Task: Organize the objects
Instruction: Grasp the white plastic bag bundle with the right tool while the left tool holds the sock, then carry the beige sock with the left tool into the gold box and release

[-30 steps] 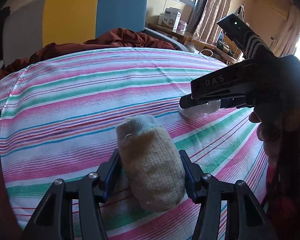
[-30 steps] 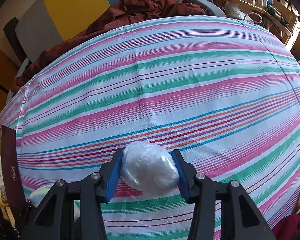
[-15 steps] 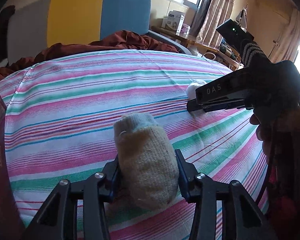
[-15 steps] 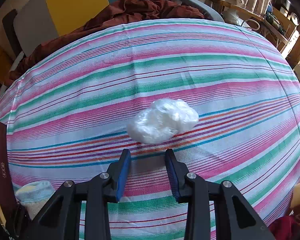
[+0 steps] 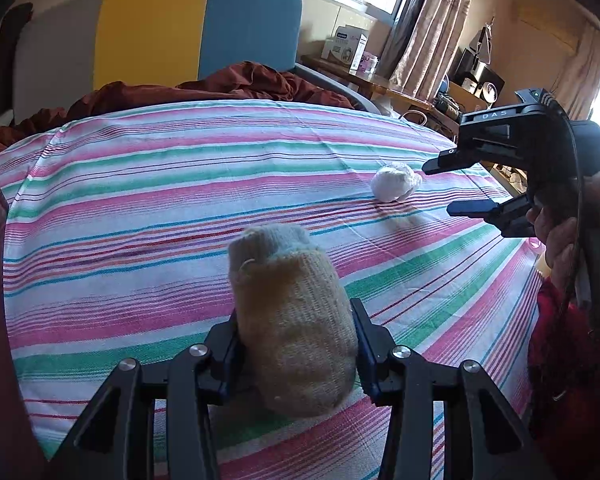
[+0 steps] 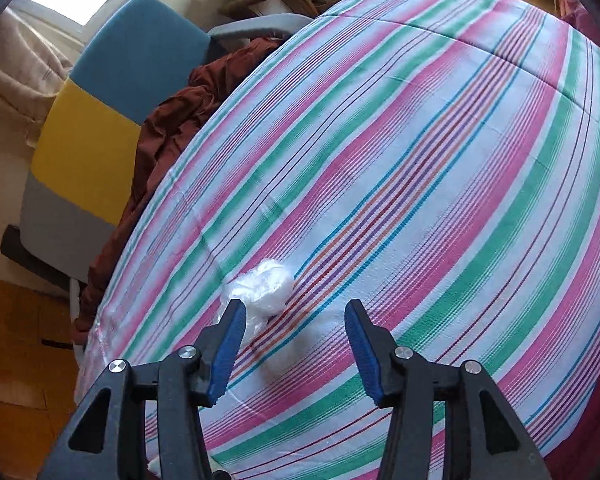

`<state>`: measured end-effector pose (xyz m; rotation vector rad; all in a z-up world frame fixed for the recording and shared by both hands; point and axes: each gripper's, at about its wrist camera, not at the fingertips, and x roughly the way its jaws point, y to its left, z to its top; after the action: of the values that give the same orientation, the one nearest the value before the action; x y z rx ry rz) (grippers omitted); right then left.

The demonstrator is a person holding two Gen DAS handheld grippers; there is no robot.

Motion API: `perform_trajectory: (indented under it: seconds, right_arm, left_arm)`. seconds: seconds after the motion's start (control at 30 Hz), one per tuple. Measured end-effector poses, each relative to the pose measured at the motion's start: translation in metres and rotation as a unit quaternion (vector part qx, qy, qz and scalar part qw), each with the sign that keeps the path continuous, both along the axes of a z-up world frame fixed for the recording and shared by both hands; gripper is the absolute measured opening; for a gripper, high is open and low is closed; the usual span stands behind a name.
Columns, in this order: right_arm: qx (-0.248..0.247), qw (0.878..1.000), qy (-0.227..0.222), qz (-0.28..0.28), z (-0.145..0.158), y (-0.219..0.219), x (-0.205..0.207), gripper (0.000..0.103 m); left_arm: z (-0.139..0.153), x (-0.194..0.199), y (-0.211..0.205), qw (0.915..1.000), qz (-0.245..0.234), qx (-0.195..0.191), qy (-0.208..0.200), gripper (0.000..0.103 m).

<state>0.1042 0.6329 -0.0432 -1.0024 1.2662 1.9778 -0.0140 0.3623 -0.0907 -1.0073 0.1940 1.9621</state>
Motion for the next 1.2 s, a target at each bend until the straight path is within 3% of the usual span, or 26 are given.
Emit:
perform_trajectory:
  seconds: [0.13, 0.23, 0.3, 0.33, 0.6, 0.77, 0.93, 1.2]
  right_arm:
    - [-0.002, 1.0, 0.0, 0.03, -0.001, -0.013, -0.037, 0.052]
    - [0.002, 0.998, -0.034, 0.052, -0.019, -0.012, -0.083, 0.051]
    - [0.018, 0.995, -0.078, 0.064, -0.029, -0.014, -0.096, 0.036]
    - [0.029, 0.994, -0.08, 0.066, -0.029, -0.016, -0.097, 0.029]
    - [0.074, 0.981, -0.091, 0.156, -0.033, -0.063, -0.092, 0.029]
    - [0.097, 0.971, -0.092, 0.198, -0.037, -0.072, -0.113, 0.029]
    - [0.134, 0.958, -0.11, 0.228, -0.036, -0.08, -0.132, 0.029]
    - [0.159, 0.945, -0.121, 0.26, -0.038, -0.09, -0.143, 0.029]
  left_arm:
    - [0.0, 0.0, -0.004, 1.0, -0.001, 0.006, -0.006, 0.047]
    - [-0.001, 0.0, -0.005, 0.9999, -0.001, 0.008, -0.009, 0.047]
    - [-0.001, 0.0, -0.005, 0.9999, -0.001, 0.009, -0.008, 0.047]
    - [-0.001, 0.001, -0.005, 0.9999, -0.001, 0.009, -0.008, 0.047]
    - [0.0, 0.001, -0.003, 0.9999, 0.0, 0.008, -0.007, 0.047]
    - [0.004, 0.009, -0.001, 0.9997, 0.005, -0.019, 0.016, 0.046]
    - [0.009, 0.015, -0.007, 0.9987, 0.018, -0.04, 0.026, 0.045]
    - [0.028, 0.026, -0.025, 0.9987, 0.028, -0.037, 0.021, 0.045]
